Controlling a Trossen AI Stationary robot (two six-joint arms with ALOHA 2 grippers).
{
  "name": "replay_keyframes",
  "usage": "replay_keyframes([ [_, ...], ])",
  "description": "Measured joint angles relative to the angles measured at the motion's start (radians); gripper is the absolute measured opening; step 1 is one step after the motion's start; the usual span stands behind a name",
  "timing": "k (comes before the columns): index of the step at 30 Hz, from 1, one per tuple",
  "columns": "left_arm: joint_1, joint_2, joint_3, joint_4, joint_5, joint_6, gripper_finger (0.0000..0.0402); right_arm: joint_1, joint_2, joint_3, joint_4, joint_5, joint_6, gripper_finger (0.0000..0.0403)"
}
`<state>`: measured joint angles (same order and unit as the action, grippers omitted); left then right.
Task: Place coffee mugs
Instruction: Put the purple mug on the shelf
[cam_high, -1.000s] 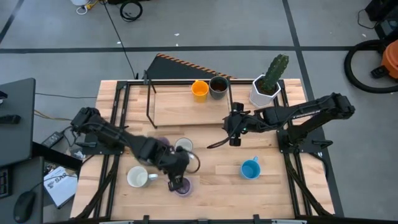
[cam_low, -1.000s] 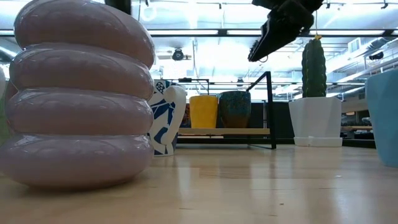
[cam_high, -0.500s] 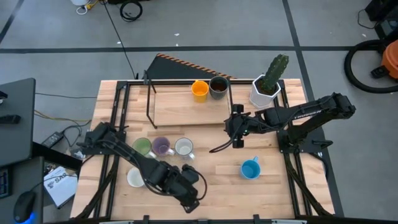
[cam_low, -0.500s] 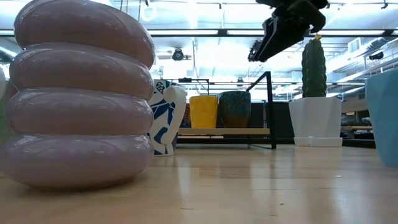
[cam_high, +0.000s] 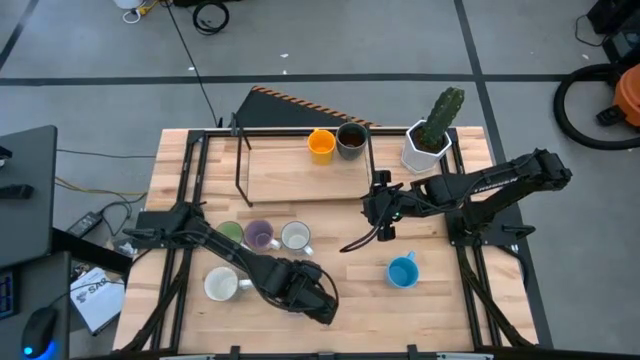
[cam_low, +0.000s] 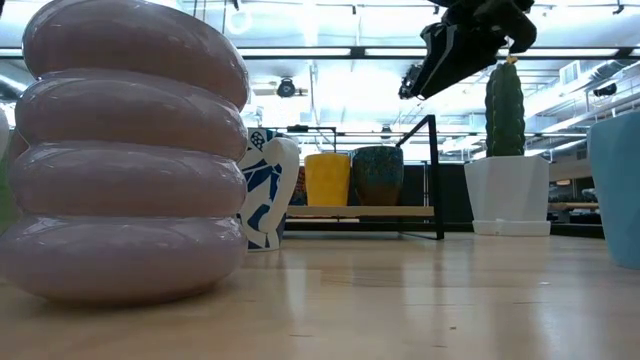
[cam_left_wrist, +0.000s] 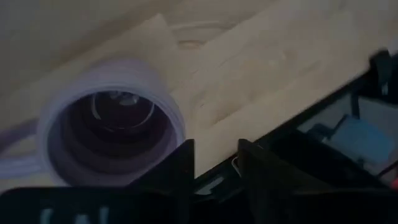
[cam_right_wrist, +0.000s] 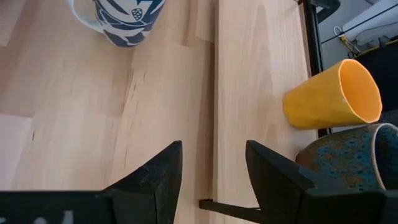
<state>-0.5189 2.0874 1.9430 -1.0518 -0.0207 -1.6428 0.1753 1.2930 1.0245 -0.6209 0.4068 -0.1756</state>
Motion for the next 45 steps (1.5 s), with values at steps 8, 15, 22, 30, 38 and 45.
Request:
replay_keyframes([
  [8, 0.0, 0.025, 0.0, -0.02, 0.016, -0.116, 0.0166, 0.0, -0.017, 0.0, -0.021, -0.006, -0.006, 0.0183],
  [15, -0.007, 0.062, -0.001, -0.058, -0.017, -0.136, 0.0156, 0.019, -0.087, 0.0, -0.059, -0.008, 0.067, 0.0183],
  [22, 0.008, 0.121, -0.002, -0.045, -0.009, -0.04, 0.0155, 0.069, -0.145, 0.0, -0.052, -0.008, 0.072, 0.0183],
  [30, 0.013, 0.131, -0.002, 0.021, -0.002, 0.032, 0.0104, 0.079, -0.151, 0.0, -0.064, -0.008, 0.079, 0.0183],
  [38, 0.01, 0.123, 0.0, 0.06, 0.06, 0.087, 0.0038, 0.079, -0.151, 0.0, -0.073, -0.008, 0.094, 0.0183],
  [45, 0.01, 0.126, 0.012, 0.207, 0.157, 0.312, 0.0043, 0.079, -0.151, 0.0, -0.093, -0.008, 0.097, 0.0183],
])
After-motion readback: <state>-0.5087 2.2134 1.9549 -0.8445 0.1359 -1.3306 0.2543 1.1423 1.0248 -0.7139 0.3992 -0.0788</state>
